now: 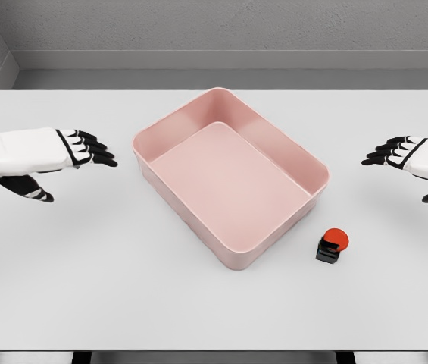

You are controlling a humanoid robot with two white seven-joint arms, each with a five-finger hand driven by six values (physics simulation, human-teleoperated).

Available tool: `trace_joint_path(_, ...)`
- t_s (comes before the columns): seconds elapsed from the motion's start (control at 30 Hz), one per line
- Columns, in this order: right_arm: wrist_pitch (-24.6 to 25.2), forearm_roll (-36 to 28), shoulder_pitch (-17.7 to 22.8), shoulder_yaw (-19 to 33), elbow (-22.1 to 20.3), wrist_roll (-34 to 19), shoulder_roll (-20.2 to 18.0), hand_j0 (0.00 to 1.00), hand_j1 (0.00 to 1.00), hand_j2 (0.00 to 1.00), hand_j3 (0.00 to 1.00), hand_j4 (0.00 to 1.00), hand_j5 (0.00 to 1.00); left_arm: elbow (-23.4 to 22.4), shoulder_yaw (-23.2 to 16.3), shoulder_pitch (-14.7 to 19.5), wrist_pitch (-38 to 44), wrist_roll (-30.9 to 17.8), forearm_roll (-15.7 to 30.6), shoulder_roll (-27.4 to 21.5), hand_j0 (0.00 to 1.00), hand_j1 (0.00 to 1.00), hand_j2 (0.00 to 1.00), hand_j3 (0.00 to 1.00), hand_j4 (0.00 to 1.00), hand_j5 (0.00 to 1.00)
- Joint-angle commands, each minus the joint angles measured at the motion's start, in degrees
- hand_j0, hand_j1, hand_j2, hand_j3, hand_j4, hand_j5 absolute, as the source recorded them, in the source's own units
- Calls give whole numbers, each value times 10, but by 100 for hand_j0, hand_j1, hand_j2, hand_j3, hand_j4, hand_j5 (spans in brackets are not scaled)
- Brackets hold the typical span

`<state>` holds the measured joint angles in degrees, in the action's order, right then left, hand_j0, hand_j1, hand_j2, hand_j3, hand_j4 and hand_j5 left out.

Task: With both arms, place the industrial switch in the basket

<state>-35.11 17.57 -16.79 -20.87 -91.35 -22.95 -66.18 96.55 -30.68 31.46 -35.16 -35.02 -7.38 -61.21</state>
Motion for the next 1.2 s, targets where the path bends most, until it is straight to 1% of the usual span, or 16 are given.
trace_joint_path(0.0,1,-3,0,0,-1,1,-1,100,100,100,100,100,100,-1,0,0,2,0,4,-1,100,100,100,100,100,100)
trace_joint_path(0.07,1,-3,0,-1,-1,1,-1,100,100,100,100,100,100,0,-1,0,2,0,4,-1,100,100,100,100,100,100)
trace_joint_path(0.17,1,-3,16,-1,-4,1,-4,100,100,100,100,100,100,-5,1,9,2,0,0,-7,100,100,100,100,100,100)
trace_joint_path(0.23,1,-3,34,0,-6,2,-6,100,100,100,100,100,100,-44,1,30,2,0,-14,-6,100,100,100,100,100,100)
trace_joint_path(0.27,1,-3,45,0,-20,2,-5,100,100,100,100,100,100,-51,3,36,2,0,-31,-2,100,100,100,100,100,100)
trace_joint_path(0.37,1,-3,46,1,-38,3,-5,100,100,100,100,100,100,-58,2,38,2,0,-66,23,100,100,100,100,100,100)
trace_joint_path(0.47,1,-3,47,-1,-48,3,-4,100,100,100,100,100,100,-65,-1,47,2,0,-112,54,100,100,100,100,100,100)
trace_joint_path(0.5,1,-3,55,-2,-48,3,-4,100,100,100,100,100,100,-65,-1,47,2,0,-141,74,100,100,100,100,100,100)
trace_joint_path(0.6,1,-3,64,-2,-55,2,-4,100,100,100,100,100,100,-65,-6,51,15,0,-185,94,100,100,100,100,100,100)
trace_joint_path(0.7,1,-3,73,-3,-63,1,-4,99,99,99,99,99,99,-100,-11,59,23,0,-207,111,100,100,100,100,100,100)
trace_joint_path(0.73,1,-3,77,-2,-66,2,-4,99,99,99,99,99,99,-123,-11,62,23,0,-217,120,100,100,100,100,100,100)
trace_joint_path(0.83,1,-3,82,-2,-74,2,-3,99,99,99,99,99,99,-153,-11,69,24,0,-219,127,100,100,100,100,100,100)
trace_joint_path(0.93,1,-3,83,-2,-81,3,-1,99,99,99,99,99,99,-157,-12,68,45,0,-255,145,100,100,100,100,100,100)
trace_joint_path(0.97,1,-3,85,-2,-82,3,0,99,99,99,99,99,99,-157,-12,68,45,0,-255,145,100,100,100,100,100,100)
trace_joint_path(1.03,1,-3,87,-2,-86,3,3,99,99,99,99,99,99,-157,-29,69,62,0,-262,145,100,100,100,100,100,100)
trace_joint_path(1.17,1,-3,93,-2,-91,3,8,99,99,99,99,99,99,-159,-32,69,110,0,-301,164,100,100,100,100,100,100)
